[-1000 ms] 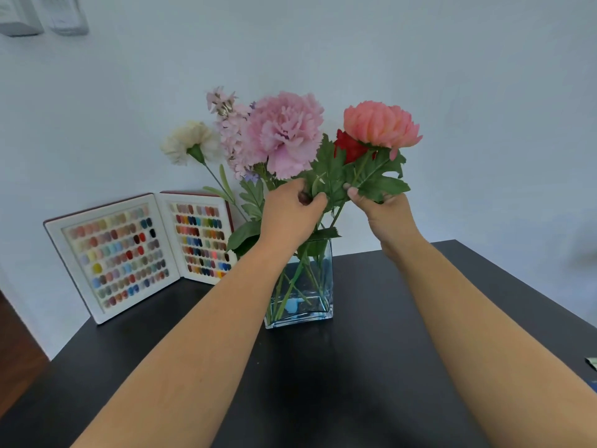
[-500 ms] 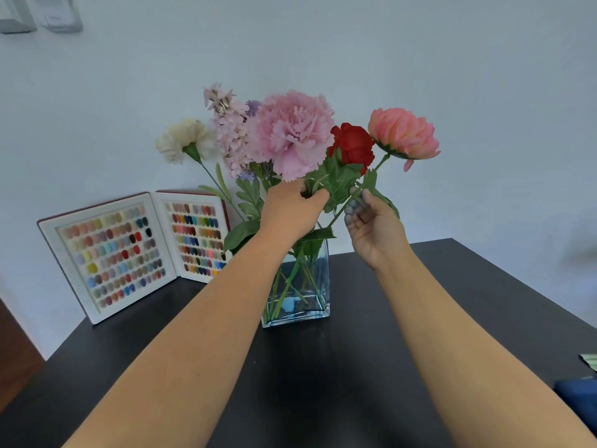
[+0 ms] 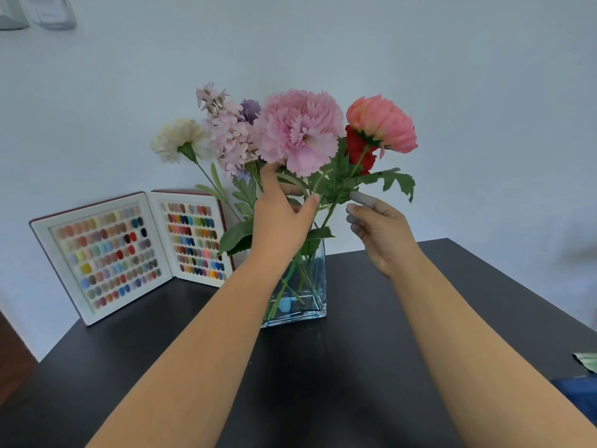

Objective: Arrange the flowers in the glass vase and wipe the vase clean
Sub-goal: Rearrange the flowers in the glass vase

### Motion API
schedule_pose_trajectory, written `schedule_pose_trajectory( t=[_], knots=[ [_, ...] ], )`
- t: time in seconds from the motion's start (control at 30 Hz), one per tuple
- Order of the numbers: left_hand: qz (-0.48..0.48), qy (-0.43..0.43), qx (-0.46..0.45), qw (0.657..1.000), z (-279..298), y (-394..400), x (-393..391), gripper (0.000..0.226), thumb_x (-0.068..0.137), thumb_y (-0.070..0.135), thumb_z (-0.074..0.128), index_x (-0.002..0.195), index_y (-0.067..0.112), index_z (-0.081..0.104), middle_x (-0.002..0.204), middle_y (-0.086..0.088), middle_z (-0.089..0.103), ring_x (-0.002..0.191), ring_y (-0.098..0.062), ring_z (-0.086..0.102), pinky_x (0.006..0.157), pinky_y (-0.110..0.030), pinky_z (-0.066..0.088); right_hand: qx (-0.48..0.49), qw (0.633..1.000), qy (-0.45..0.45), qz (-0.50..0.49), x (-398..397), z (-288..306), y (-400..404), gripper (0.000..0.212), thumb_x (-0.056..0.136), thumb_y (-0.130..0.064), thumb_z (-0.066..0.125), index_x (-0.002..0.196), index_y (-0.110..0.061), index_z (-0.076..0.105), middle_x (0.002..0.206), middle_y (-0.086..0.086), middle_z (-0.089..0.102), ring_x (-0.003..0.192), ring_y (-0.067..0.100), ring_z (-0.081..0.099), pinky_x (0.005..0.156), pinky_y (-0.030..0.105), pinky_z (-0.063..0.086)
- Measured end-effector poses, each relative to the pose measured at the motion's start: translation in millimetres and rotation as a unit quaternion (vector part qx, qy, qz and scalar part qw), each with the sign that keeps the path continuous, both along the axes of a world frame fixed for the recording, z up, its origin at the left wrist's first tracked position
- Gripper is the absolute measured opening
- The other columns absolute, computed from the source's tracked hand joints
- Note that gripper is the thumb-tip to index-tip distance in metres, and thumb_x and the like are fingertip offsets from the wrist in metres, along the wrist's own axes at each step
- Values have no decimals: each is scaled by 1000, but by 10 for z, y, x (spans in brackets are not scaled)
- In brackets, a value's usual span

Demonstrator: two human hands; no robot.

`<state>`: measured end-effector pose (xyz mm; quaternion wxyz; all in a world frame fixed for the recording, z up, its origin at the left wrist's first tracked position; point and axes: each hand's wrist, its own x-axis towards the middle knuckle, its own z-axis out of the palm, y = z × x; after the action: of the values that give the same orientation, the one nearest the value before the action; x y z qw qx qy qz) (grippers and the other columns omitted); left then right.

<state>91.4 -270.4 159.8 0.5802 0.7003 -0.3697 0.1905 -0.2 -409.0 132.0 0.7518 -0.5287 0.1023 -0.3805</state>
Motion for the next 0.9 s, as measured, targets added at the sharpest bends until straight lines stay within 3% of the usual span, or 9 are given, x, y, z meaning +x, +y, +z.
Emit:
schedule_pose_trajectory(
  t=[0.1, 0.23, 0.4, 0.57, 0.73, 0.9],
  knots=[
    [-16, 17, -22, 999, -91, 18, -10, 71, 82, 28, 76, 130, 44, 26, 89, 11, 66, 72, 6, 64, 56, -4, 45, -48, 998, 29, -24, 43, -38, 41, 17, 83, -10, 72, 97, -20, 71, 77, -1, 67, 75, 12, 58, 72, 22, 48],
    [-5, 29, -7, 1000, -154, -45, 13, 62, 80, 21, 79, 123, 28, 35, 82, 8, 68, 71, 6, 64, 58, -5, 47, -127, 987, 57, -81, 189, -34, 114, 11, 79, -19, 78, 87, -22, 71, 67, -8, 68, 64, 0, 62, 61, 12, 47],
    [7, -3, 4, 1000, -182, -125, 121, 60, 83, 13, 74, 125, 28, 35, 72, 9, 68, 69, 6, 64, 60, -6, 47, -194, 964, 98, -152, 308, -54, 90, 15, 77, -28, 80, 85, -15, 76, 73, -2, 69, 69, 13, 63, 69, 29, 53],
    [-4, -35, 17, 999, -228, -128, 121, 69, 84, 11, 71, 130, 37, 27, 71, 13, 66, 73, 7, 63, 62, -4, 45, -242, 944, 111, -196, 344, -83, 89, 12, 78, -28, 76, 78, -17, 73, 75, -3, 70, 74, 16, 66, 71, 28, 52],
    [-1, -44, 30, 999, -224, -123, 141, 71, 85, 8, 68, 135, 34, 25, 73, 9, 68, 72, 2, 64, 66, -10, 45, -246, 950, 89, -169, 330, -196, 118, 8, 82, -23, 74, 81, -16, 71, 73, -4, 69, 67, 7, 63, 64, 19, 48],
    [-10, -37, 58, 998, -150, -128, 149, 73, 86, 5, 64, 143, 26, 24, 73, 5, 69, 70, -5, 65, 68, -18, 48, -273, 954, 54, -114, 281, -204, 69, 7, 85, -13, 71, 79, -16, 69, 72, 0, 67, 68, 9, 60, 72, 27, 51]
  ],
)
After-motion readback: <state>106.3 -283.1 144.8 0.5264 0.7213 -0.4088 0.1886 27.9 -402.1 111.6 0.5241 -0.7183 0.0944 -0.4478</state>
